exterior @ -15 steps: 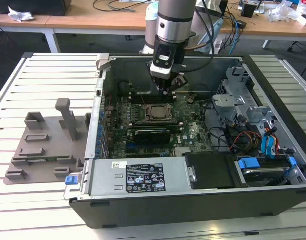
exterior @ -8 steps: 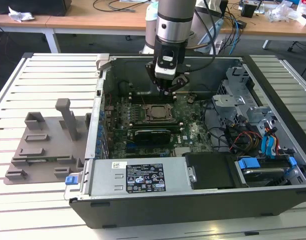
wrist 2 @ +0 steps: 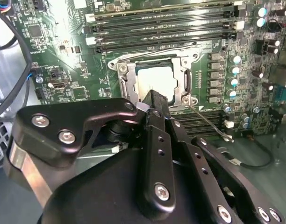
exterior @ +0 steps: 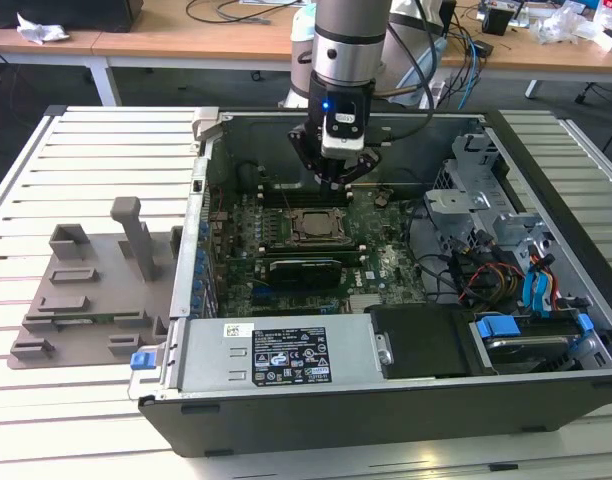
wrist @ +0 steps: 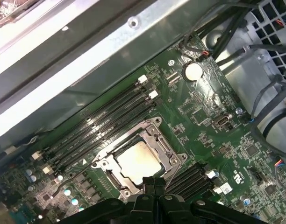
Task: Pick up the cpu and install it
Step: 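Install the first cpu locking lever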
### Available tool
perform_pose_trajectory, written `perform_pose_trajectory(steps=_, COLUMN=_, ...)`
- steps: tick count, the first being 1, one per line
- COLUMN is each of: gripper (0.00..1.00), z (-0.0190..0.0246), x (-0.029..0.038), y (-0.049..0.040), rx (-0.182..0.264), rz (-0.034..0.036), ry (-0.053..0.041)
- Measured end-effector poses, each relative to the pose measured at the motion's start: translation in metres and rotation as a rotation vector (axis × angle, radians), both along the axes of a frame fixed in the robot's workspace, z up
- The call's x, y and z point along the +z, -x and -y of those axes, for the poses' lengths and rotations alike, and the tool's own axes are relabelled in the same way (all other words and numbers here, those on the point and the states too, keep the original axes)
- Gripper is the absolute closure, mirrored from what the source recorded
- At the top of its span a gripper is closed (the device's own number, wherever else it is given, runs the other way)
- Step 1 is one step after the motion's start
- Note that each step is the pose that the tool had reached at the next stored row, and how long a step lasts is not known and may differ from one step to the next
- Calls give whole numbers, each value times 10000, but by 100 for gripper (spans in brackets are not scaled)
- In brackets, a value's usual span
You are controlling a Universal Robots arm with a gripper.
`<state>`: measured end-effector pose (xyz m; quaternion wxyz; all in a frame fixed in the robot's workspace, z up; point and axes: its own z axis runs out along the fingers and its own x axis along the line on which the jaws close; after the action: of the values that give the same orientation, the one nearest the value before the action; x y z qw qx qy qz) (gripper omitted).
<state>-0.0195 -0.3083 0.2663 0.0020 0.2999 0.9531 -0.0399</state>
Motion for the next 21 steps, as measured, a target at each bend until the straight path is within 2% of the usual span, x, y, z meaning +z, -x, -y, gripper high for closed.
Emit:
perform_pose_trajectory(steps=5, gripper=89, z=0, x=0, y=0, rx=781, rz=-1, ry=0)
perform_pose_trajectory(steps=7, gripper=89, z=0, x=0, y=0, rx=957, rz=0, ry=-1)
perform_pose_trajectory(steps=21, gripper=89, z=0, x=0, y=0, rx=3190, rz=-1, ry=0)
